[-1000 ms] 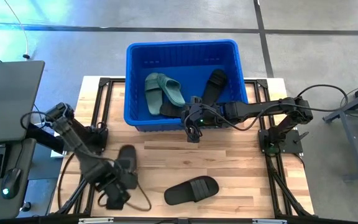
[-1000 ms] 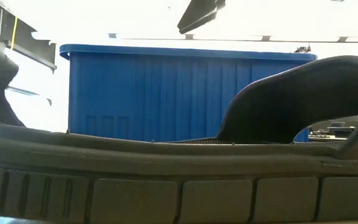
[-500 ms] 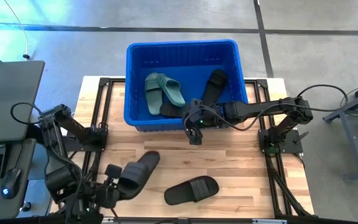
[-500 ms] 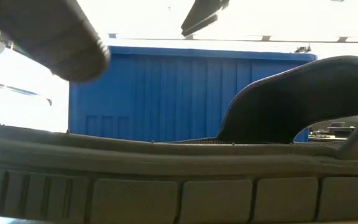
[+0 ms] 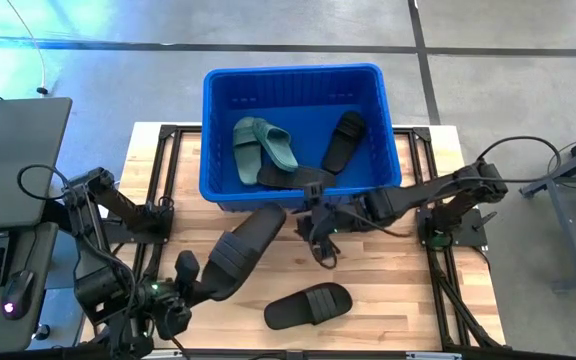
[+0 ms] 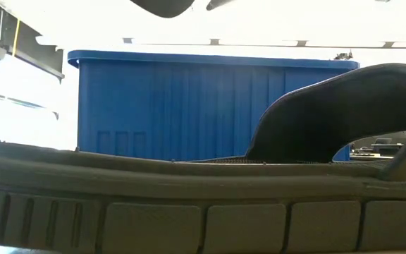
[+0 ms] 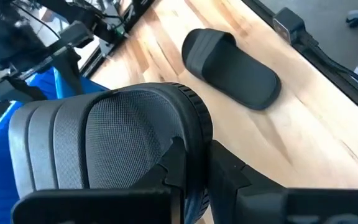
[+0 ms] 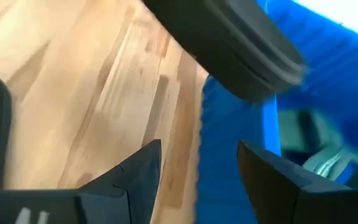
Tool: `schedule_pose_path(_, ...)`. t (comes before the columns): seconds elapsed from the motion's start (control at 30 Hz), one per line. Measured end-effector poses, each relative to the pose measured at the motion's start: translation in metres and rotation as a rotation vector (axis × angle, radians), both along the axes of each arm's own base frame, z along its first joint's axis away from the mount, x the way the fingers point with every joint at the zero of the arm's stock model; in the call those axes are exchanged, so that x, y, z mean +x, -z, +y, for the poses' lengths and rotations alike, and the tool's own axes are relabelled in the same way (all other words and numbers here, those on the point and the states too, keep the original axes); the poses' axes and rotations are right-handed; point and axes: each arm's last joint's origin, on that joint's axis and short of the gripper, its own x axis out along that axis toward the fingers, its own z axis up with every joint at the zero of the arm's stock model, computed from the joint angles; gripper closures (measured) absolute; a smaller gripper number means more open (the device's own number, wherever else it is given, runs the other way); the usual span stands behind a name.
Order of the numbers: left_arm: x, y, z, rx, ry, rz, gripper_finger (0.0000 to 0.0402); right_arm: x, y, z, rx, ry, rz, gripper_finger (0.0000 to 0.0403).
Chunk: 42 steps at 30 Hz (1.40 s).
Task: Pick and place slides into bin
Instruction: Put the black slipper into the blue bin
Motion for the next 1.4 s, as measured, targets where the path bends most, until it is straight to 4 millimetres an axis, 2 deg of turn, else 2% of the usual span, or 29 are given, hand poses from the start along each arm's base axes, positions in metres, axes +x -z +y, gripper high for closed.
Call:
schedule_pose_path(0.23, 0.001, -0.001, -0.002, -0.019, 0.014, -0.005, 0.0378, -0.006, -0.007, 0.029, -0.181, -0.013, -0.084, 0.0203)
schedule_pose_path(0.37, 0.002, -0.001, -0.003, -0.029, 0.015, -0.01, 0.0378, -0.009, -0.008, 0.038, -0.235, -0.019, -0.094, 0.0203)
schedule_pose_path(0.47, 0.002, -0.001, -0.003, -0.034, 0.017, -0.008, 0.0378, -0.009, -0.008, 0.043, -0.225, -0.075, -0.096, 0.0203)
schedule_pose_path(0.6, 0.003, -0.002, -0.005, -0.041, 0.026, -0.017, 0.0378, -0.005, -0.01, 0.049, -0.293, -0.126, -0.134, 0.0203)
schedule_pose_path(0.7, 0.004, -0.003, -0.007, -0.039, 0.051, -0.03, 0.0378, 0.0, -0.014, 0.051, -0.332, -0.18, -0.189, 0.0203)
schedule_pose_path(0.87, 0.005, -0.004, -0.008, -0.024, 0.077, -0.035, 0.0378, 0.004, -0.016, 0.052, -0.25, -0.321, -0.218, 0.0203)
schedule_pose_path(1.0, 0.005, -0.004, -0.008, -0.013, 0.079, -0.039, 0.0378, 0.007, -0.012, 0.048, -0.264, -0.299, -0.203, 0.0203)
schedule_pose_path(1.2, 0.006, -0.005, -0.009, 0.018, 0.101, -0.05, 0.0378, 0.022, 0.006, 0.042, -0.299, -0.275, -0.148, 0.0203)
schedule_pose_path(1.4, 0.007, -0.006, -0.009, 0.008, 0.104, -0.052, 0.0378, 0.03, 0.014, 0.038, -0.43, -0.196, -0.126, 0.0209)
